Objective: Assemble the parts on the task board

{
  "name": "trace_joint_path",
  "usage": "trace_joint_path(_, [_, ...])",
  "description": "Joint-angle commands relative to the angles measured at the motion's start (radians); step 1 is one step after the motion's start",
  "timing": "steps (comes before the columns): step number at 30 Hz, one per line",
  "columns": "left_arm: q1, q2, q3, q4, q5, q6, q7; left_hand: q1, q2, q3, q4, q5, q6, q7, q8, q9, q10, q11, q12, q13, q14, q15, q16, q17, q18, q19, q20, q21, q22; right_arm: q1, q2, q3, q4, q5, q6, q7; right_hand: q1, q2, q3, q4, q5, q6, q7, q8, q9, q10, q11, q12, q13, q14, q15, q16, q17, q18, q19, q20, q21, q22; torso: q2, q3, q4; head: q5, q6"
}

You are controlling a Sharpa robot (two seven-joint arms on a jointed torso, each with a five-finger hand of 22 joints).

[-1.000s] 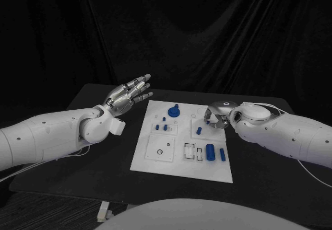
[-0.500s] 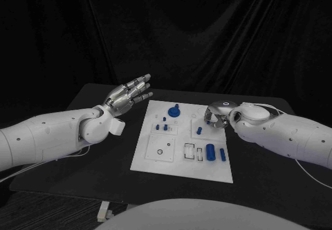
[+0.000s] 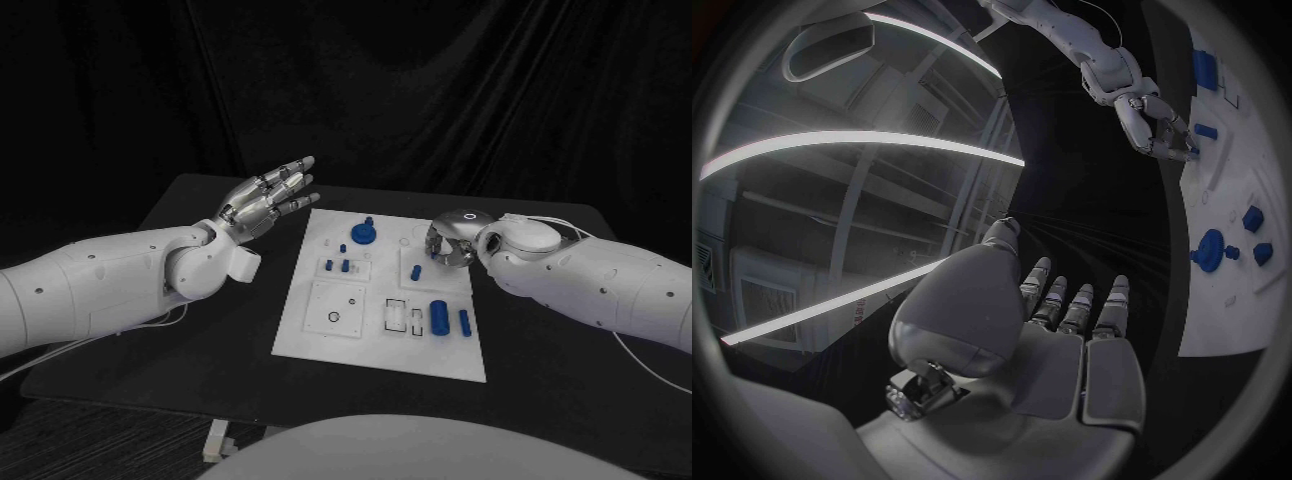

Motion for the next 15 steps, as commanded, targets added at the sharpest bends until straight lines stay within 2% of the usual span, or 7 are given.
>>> trace_joint_path(1, [-0.001, 0.002, 0.001, 0.0, 0.002, 0.011, 0.143, 0.016, 0.004, -0.007, -0.014, 0.017, 0.006, 0.001, -0.005, -0.006, -0.004, 0.015, 0.017, 0.0, 0.007, 0.008, 0.015, 0.007, -0.018, 0.015, -0.003, 0.015, 0.015, -0.003, 0.002, 0.001, -0.003, -0.003, -0.014, 0.006, -0.003, 0.002, 0.009, -0.008, -0.007, 0.01, 0.002, 0.021, 0.017, 0.019, -0.004, -0.017, -0.014, -0.011, 0.003, 0.007, -0.008, -0.001, 0.005, 0.002, 0.03, 0.127, 0.0, 0.0002, 0.0011, 0.0, 0.0])
trace_joint_path(9, [-0.002, 0.004, 0.001, -0.002, 0.002, 0.012, 0.137, 0.021, 0.006, 0.002, -0.031, 0.03, 0.015, 0.007, -0.004, -0.005, 0.0, 0.022, 0.027, 0.001, 0.015, 0.018, 0.026, 0.01, -0.023, 0.03, -0.002, 0.021, 0.029, -0.006, 0.004, 0.001, -0.009, -0.003, -0.002, 0.002, 0.012, 0.001, 0.015, -0.02, -0.002, 0.019, 0.002, 0.018, 0.016, 0.04, -0.007, -0.032, -0.021, -0.015, -0.001, -0.002, -0.022, 0.0, 0.003, -0.002, 0.028, 0.127, 0.0, 0.0001, 0.0027, 0.001, 0.0])
trace_joint_path(15, [-0.002, 0.006, 0.001, -0.005, 0.002, 0.011, 0.132, 0.023, 0.007, 0.007, -0.04, 0.036, 0.02, 0.011, -0.004, -0.005, 0.002, 0.025, 0.03, 0.001, 0.021, 0.023, 0.032, 0.012, -0.028, 0.037, -0.001, 0.024, 0.036, -0.007, 0.003, 0.001, -0.009, -0.003, -0.003, 0.003, 0.025, 0.002, 0.014, -0.033, -0.002, 0.052, -0.002, 0.023, 0.019, 0.088, -0.016, -0.04, -0.023, -0.014, -0.009, -0.012, -0.036, 0.0, 0.003, -0.009, 0.029, 0.127, 0.001, 0.0001, 0.0038, 0.001, 0.0])
